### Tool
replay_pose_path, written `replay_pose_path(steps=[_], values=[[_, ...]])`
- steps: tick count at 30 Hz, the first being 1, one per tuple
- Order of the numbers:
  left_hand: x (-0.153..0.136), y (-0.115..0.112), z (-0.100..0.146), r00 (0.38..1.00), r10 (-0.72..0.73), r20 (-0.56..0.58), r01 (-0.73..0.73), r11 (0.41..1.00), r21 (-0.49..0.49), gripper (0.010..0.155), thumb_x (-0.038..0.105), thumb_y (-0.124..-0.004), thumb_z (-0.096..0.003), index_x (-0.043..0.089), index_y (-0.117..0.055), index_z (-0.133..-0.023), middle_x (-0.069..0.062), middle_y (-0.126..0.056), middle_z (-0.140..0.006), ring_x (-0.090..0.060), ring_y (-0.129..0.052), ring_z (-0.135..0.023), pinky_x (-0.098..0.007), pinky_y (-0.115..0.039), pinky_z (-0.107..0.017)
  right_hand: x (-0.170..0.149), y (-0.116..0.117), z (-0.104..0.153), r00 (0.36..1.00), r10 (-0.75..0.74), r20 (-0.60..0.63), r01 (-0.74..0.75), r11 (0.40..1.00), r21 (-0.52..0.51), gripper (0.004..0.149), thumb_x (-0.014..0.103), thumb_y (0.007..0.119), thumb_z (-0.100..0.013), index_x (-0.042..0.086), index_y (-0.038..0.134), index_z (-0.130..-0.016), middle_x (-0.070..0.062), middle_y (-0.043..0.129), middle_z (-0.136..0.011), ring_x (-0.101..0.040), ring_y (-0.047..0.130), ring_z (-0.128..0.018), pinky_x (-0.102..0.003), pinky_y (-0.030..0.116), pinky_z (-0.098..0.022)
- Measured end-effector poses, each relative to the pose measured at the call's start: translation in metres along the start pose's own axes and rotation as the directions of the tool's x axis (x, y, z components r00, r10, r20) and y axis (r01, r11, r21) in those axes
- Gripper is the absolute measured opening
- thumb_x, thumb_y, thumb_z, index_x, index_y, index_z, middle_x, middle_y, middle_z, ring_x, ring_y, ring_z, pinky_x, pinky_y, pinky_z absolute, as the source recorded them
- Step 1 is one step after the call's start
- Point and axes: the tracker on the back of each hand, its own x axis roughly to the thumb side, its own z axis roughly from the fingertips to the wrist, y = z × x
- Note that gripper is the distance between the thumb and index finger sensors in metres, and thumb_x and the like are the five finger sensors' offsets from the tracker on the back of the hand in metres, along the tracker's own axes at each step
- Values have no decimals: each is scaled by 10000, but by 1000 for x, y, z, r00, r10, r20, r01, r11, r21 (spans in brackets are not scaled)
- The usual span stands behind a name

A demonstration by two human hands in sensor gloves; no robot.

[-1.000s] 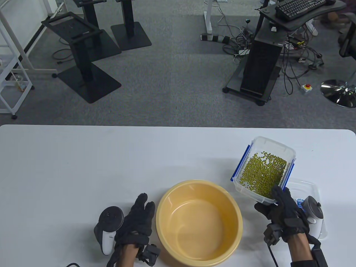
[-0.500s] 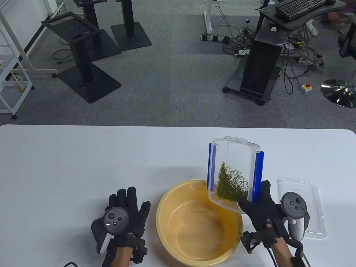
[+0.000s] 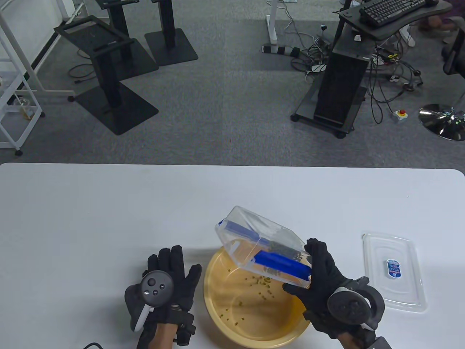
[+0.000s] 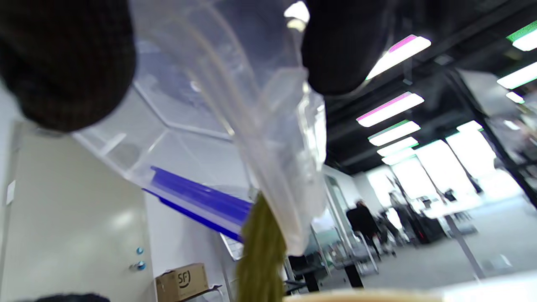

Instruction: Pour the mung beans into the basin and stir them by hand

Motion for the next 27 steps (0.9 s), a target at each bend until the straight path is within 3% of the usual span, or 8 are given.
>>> replay_pose_path(steps=[5,9,12,15,19,21,24,27], values=[[1,0,1,1000,-2,-2,2,1000,-2,798,609,-612,-573,145,-392,-1184,-287,-335,-1175,-582,-211,-1031,-788,-264,-614,7,3,2,998,18,58,-17,1000,-6,1133,405,947,-167,241,101,-902,-1,353,-957,-290,483,-933,-454,698,-608],[1,0,1,1000,3,-2,-3,1000,9,790,597,-610,-575,142,-390,-1182,-290,-332,-1174,-584,-207,-1029,-788,-258,-615,-16,6,2,957,-257,-136,257,966,-24,1094,430,908,-206,124,148,-931,-140,379,-944,-367,536,-907,-507,696,-603],[0,1,1,1000,12,-5,-12,1000,15,792,595,-611,-575,137,-387,-1181,-291,-331,-1172,-584,-207,-1028,-788,-257,-613,-48,1,2,786,-516,-341,491,856,-162,1064,481,848,-245,65,160,-941,-223,390,-920,-418,576,-872,-539,711,-569],[2,2,1,1000,18,3,-19,1000,20,794,594,-614,-575,135,-386,-1180,-292,-332,-1171,-584,-208,-1028,-787,-258,-614,-93,-4,7,469,-709,-527,609,691,-389,995,543,783,-293,61,219,-955,-245,384,-910,-421,601,-853,-511,728,-551],[2,3,1,1000,29,11,-29,999,24,794,594,-614,-574,133,-387,-1179,-294,-329,-1170,-585,-207,-1027,-787,-257,-614,-153,6,12,114,-714,-691,545,626,-557,975,581,741,-323,16,236,-937,-271,409,-884,-431,654,-810,-513,747,-515],[2,2,1,999,35,9,-35,999,21,791,592,-614,-575,134,-387,-1179,-295,-330,-1169,-585,-208,-1026,-787,-257,-613,-179,13,11,57,-641,-766,536,667,-518,974,571,736,-331,-15,231,-923,-297,411,-865,-453,665,-785,-532,738,-499],[2,2,1,1000,31,6,-31,999,14,794,591,-615,-575,130,-386,-1179,-296,-329,-1169,-588,-206,-1025,-787,-257,-612,-207,30,15,77,-465,-882,498,784,-370,955,606,674,-359,-27,238,-926,-308,482,-848,-452,735,-747,-505,791,-464],[2,1,0,1000,30,4,-30,1000,8,790,585,-616,-577,129,-384,-1178,-300,-325,-1167,-589,-204,-1023,-788,-255,-611,-216,48,14,41,-396,-917,531,787,-316,946,579,678,-366,-34,241,-939,-328,476,-857,-491,706,-755,-536,767,-474]])
